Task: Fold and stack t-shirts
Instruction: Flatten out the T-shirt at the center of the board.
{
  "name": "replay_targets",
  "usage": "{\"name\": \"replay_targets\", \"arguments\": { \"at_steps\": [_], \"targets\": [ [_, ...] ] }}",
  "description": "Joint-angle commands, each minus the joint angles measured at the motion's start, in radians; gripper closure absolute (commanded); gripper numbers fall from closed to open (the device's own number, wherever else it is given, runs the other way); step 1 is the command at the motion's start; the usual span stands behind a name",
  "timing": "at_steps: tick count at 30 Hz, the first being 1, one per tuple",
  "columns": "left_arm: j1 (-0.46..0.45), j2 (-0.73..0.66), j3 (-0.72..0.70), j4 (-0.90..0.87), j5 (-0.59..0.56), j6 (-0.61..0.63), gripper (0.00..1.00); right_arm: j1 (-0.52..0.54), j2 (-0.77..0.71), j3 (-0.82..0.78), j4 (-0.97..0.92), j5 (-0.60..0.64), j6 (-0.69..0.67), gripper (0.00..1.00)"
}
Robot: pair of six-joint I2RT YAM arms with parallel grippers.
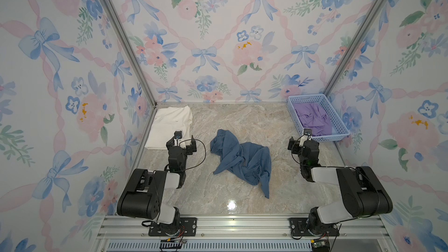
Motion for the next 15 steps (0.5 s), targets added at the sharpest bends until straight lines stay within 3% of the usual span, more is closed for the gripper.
{"name": "replay_targets", "arguments": {
  "at_steps": [1, 5, 7, 9, 11, 12, 14, 15],
  "targets": [
    [-0.006, -0.06, 0.034, -0.129, 0.03, 0.011, 0.02, 0.017, -0.064, 0.092, -0.192, 0.035, -0.002, 0.01],
    [-0.006, -0.123, 0.149, -0.342, 0.057, 0.004, 0.02, 0.062, -0.17, 0.247, -0.496, 0.094, -0.003, 0.01],
    [-0.006, -0.129, 0.241, -0.487, 0.048, -0.014, 0.02, 0.078, -0.192, 0.368, -0.675, 0.185, 0.094, 0.01],
    [-0.006, -0.131, 0.35, -0.662, 0.028, -0.05, 0.02, 0.115, -0.24, 0.525, -0.923, 0.158, 0.233, 0.01],
    [-0.006, -0.13, 0.466, -0.82, 0.044, -0.053, 0.02, 0.117, -0.294, 0.656, -1.1, -0.139, 0.269, 0.01],
    [-0.006, -0.129, 0.506, -0.873, 0.056, -0.056, 0.02, 0.115, -0.324, 0.669, -1.094, -0.258, 0.31, 0.01],
    [-0.005, -0.134, 0.55, -0.924, 0.084, -0.061, 0.02, 0.093, -0.386, 0.575, -0.845, -0.542, 0.375, 0.01],
    [-0.005, -0.138, 0.56, -0.93, 0.1, -0.064, 0.02, 0.097, -0.396, 0.552, -0.759, -0.559, 0.448, 0.01]
  ]
}}
